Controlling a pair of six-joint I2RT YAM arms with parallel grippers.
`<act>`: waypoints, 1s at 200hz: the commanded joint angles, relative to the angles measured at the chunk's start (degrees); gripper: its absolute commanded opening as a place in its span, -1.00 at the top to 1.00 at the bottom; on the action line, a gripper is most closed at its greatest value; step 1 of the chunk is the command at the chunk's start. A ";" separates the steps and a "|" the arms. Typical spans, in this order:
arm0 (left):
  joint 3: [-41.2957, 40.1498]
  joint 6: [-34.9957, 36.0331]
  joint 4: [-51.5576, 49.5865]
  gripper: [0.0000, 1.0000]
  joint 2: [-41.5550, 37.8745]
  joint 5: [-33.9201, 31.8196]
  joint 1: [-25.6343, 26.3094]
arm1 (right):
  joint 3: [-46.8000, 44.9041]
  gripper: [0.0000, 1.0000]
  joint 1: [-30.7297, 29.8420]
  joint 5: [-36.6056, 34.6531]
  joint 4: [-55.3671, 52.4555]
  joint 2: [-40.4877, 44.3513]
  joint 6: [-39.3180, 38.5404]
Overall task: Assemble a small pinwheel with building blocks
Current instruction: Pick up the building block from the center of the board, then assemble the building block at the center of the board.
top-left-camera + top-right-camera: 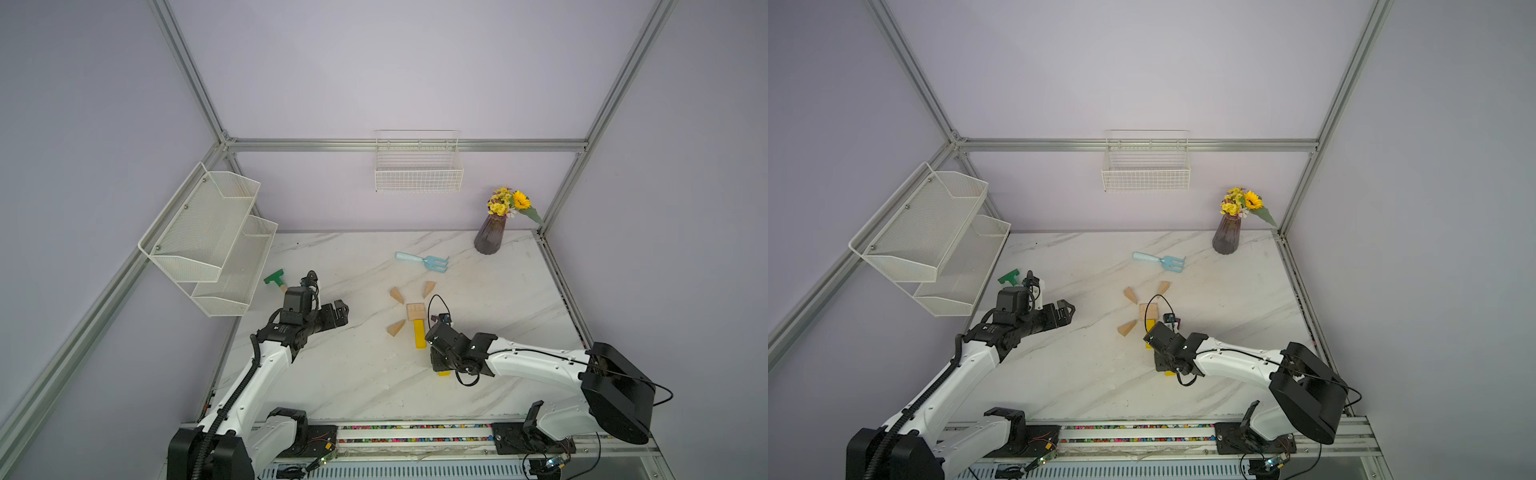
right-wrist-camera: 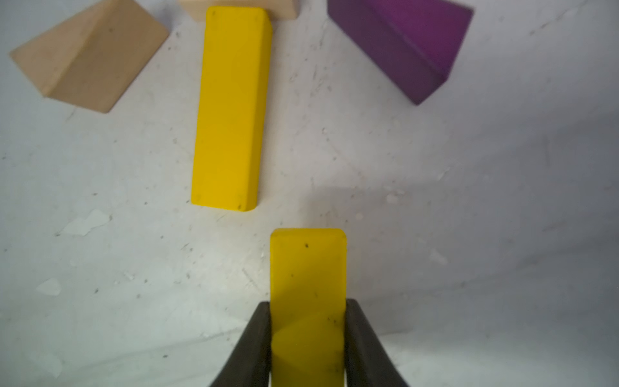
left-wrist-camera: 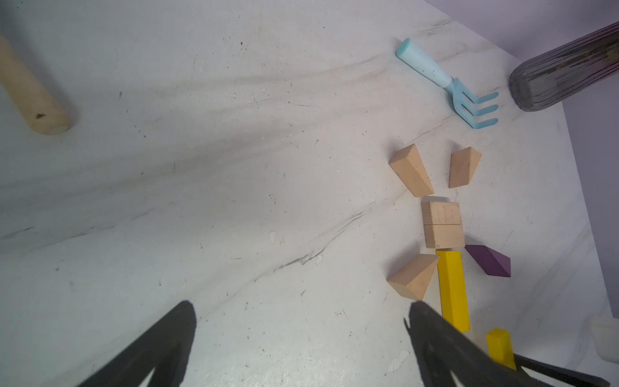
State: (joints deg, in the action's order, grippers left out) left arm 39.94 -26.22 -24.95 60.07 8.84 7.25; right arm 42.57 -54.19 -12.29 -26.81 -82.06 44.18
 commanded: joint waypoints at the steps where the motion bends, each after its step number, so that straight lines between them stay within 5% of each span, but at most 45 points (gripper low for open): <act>1: -0.04 -1.03 1.49 -1.00 -1.36 0.93 -0.30 | 2.06 0.43 -2.87 1.15 0.35 -1.72 7.92; 50: -0.09 -0.33 0.91 -1.00 -1.96 0.71 -0.28 | 5.79 0.41 -4.33 1.66 1.91 -9.37 10.78; 98: -0.45 -0.32 0.94 -1.00 -2.29 0.64 -0.22 | 7.09 0.09 -4.25 0.97 0.74 -10.48 11.89; 200: -0.57 -0.63 1.58 -1.00 -1.71 1.13 -0.24 | 8.94 0.35 -1.41 -0.08 0.42 -12.69 10.93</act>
State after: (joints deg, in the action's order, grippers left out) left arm 39.42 -26.39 -24.91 58.85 9.23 7.25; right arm 51.11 -56.75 -11.44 -25.61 -94.15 55.18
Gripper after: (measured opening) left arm 0.999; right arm 0.349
